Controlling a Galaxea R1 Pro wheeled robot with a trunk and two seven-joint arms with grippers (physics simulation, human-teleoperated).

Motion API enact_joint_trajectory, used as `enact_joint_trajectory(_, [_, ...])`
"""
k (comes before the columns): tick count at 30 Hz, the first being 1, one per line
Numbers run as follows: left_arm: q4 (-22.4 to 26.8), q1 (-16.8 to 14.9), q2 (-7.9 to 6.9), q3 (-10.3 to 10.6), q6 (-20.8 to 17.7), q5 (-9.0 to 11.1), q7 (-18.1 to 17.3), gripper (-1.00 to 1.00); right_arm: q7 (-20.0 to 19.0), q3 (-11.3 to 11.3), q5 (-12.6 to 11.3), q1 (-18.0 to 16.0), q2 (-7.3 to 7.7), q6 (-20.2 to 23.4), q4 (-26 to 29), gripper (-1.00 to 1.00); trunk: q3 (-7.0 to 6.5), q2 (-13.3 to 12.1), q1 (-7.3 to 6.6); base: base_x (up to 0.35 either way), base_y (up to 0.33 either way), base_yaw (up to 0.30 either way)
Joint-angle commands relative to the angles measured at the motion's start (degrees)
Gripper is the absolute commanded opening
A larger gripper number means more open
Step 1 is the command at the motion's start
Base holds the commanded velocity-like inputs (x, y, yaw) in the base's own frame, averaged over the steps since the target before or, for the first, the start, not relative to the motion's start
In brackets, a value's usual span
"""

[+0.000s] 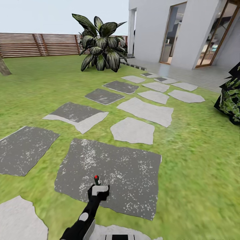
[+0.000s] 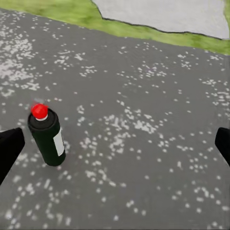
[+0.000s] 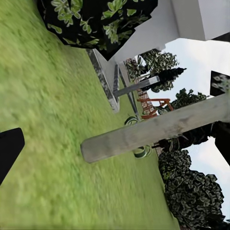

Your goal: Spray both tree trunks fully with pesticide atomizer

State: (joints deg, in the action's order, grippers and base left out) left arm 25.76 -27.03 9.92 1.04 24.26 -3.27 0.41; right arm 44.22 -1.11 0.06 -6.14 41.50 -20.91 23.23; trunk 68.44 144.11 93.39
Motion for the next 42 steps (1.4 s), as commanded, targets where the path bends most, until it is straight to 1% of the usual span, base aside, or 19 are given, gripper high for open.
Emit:
enact_joint_trajectory(1, [0.3, 0.0, -0.04, -1.2, 0.2, -0.4, 0.0, 1.00, 0.0, -0.1, 0.0, 0.0, -0.01, -0.3, 0.0, 1.00, 0.04, 0.0, -0.01, 0.000, 0.000, -0.013])
enact_joint_trajectory(2, [0.8, 0.0, -0.17, -4.1, 0.2, -0.3, 0.0, 1.00, 0.0, -0.1, 0.0, 0.0, -0.01, -0.3, 0.0, 1.00, 0.04, 0.0, -0.01, 0.000, 0.000, -0.009])
enact_joint_trajectory(3, [1.0, 0.0, -0.22, -5.4, 0.2, -0.3, 0.0, 1.00, 0.0, -0.1, 0.0, 0.0, -0.01, -0.3, 0.0, 1.00, 0.04, 0.0, -0.01, 0.000, 0.000, -0.007])
enact_joint_trajectory(4, [1.2, 0.0, -0.29, -7.2, 0.2, -0.4, 0.0, 1.00, 0.0, -0.1, 0.0, 0.0, -0.01, -0.3, 0.0, 1.00, 0.04, 0.0, -0.01, 0.000, 0.000, -0.004])
enact_joint_trajectory(6, [1.4, 0.0, -0.36, -8.8, 0.1, -0.4, 0.0, 1.00, 0.0, -0.1, 0.0, 0.0, -0.01, -0.3, 0.0, 1.00, 0.04, 0.0, -0.01, 0.000, 0.000, -0.003])
enact_joint_trajectory(9, [1.5, 0.0, -0.37, -10.0, 0.1, -0.4, 0.0, 1.00, 0.0, -0.1, 0.0, 0.0, -0.01, -0.3, 0.0, 1.00, 0.04, 0.0, -0.01, 0.000, 0.000, -0.001])
enact_joint_trajectory(15, [1.4, 0.0, -0.42, -10.5, 0.1, -0.4, 0.0, 1.00, -0.1, -0.1, 0.0, 0.0, -0.01, -0.3, 0.0, 1.00, 0.04, 0.0, -0.01, 0.000, 0.000, 0.000])
enact_joint_trajectory(22, [1.3, 0.0, -0.35, -10.4, 0.1, -0.4, 0.0, 1.00, -0.1, -0.1, -0.1, 0.0, -0.01, -0.3, 0.0, 1.00, 0.04, 0.0, -0.01, 0.005, 0.000, 0.000])
enact_joint_trajectory(35, [1.3, 0.0, -0.34, -10.3, 0.1, -0.4, -0.1, 1.00, 0.0, 0.0, -0.1, 0.0, -0.04, -0.3, 0.0, 1.00, 0.04, 0.0, -0.01, 0.158, 0.000, 0.000])
enact_joint_trajectory(42, [1.3, 0.0, -0.34, -10.4, 0.1, -0.4, -0.1, 1.00, 0.0, 0.0, -0.1, 0.0, -0.01, -0.3, 0.0, 1.00, 0.04, 0.0, -0.01, 0.048, 0.000, 0.000])
